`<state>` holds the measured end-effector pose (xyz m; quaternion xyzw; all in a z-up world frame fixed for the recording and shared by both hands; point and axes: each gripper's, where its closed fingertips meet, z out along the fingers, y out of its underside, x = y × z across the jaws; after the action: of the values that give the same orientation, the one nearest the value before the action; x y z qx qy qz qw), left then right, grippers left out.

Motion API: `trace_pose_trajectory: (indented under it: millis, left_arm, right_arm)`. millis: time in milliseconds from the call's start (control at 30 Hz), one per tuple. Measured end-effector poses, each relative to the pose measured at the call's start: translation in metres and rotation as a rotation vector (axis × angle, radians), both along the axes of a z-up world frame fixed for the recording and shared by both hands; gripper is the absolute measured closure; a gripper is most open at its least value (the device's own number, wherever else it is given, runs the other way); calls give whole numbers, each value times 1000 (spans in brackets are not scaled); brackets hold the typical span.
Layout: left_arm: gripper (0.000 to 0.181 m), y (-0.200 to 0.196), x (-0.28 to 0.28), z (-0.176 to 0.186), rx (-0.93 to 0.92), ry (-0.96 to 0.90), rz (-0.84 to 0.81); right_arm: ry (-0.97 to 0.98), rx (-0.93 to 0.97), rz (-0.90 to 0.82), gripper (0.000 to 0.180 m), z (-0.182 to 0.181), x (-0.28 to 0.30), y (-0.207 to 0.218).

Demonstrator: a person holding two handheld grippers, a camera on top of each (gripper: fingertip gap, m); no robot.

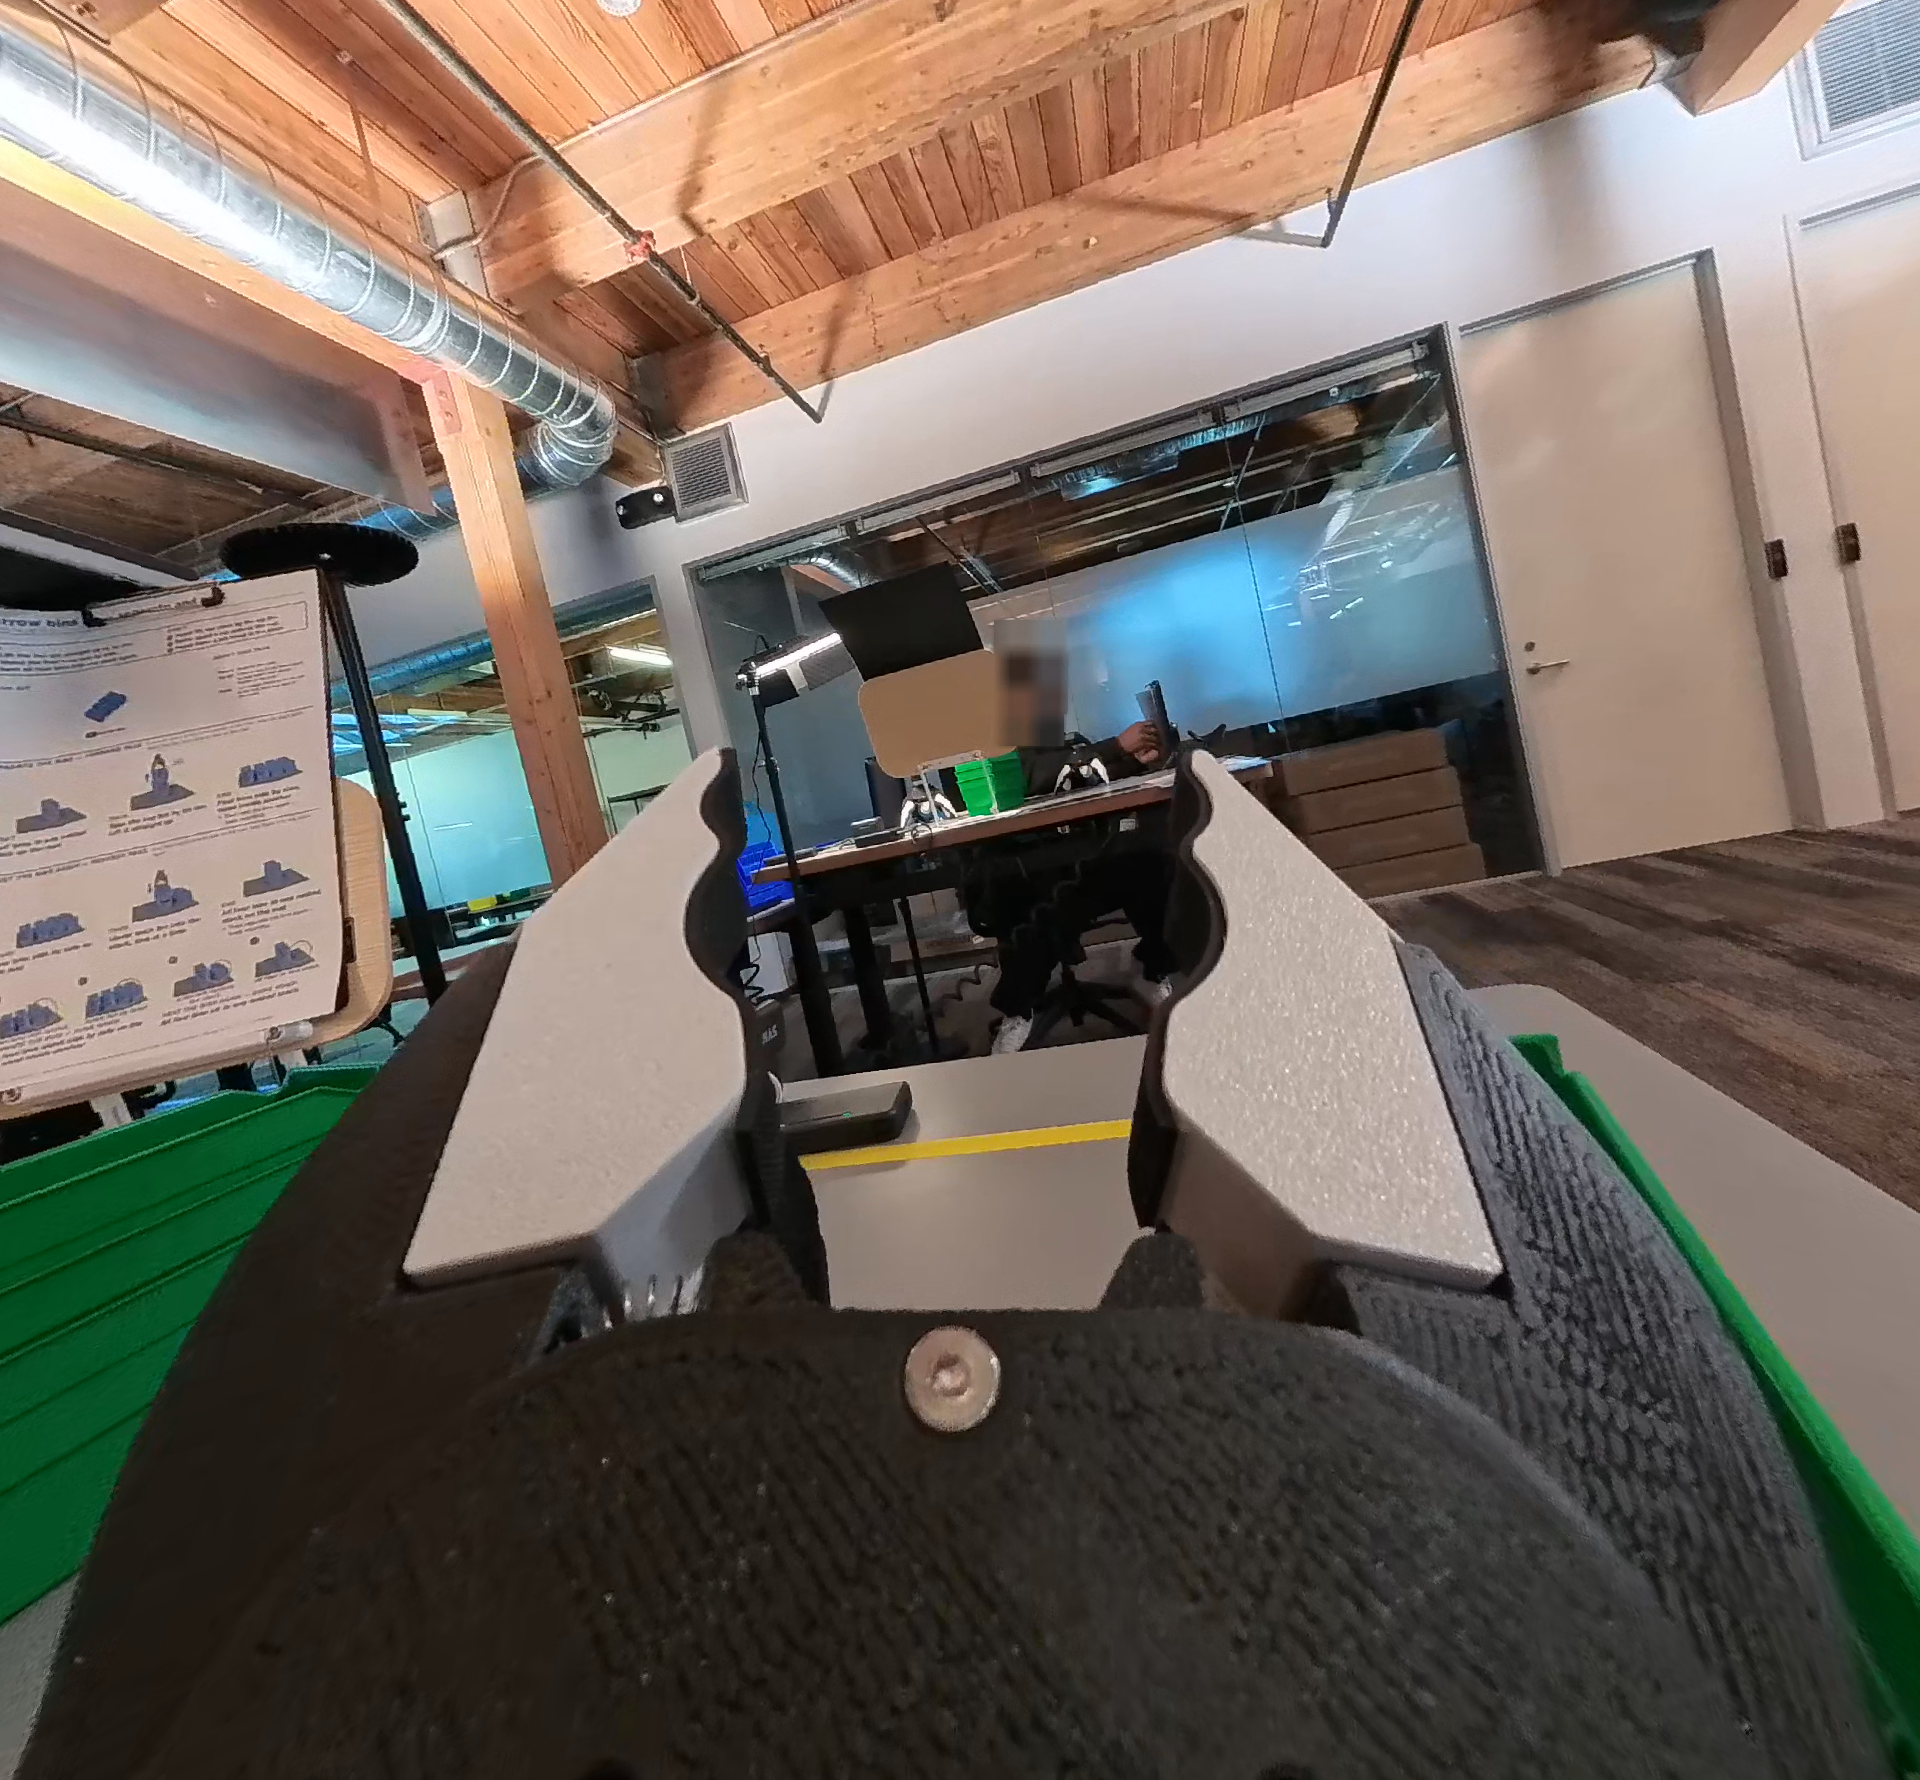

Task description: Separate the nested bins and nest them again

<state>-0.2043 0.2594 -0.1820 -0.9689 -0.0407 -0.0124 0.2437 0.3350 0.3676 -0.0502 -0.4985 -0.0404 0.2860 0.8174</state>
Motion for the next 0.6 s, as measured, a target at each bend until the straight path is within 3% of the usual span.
trace_pose_trajectory:
  millis: [100, 233, 300, 467, 600]
  left_arm:
    - [179, 0, -1, 2, -12, 25, 20]
    - [135, 17, -5, 41, 197, 157, 55]
    - [130, 29, 13, 67, 317, 195, -8]
    - [121, 62, 129, 101, 446, 123, -287]
    - [87, 89, 268, 106, 425, -116, -562]
  right_arm:
    - [0, 2, -3, 98, 0, 1, 0]
    - [19, 40, -3, 98, 6, 6, -6]
    - [35, 92, -8, 98, 14, 10, -15]
    - [50, 225, -137, 99, 31, 38, -43]
    - [95, 264, -211, 99, 50, 78, -75]
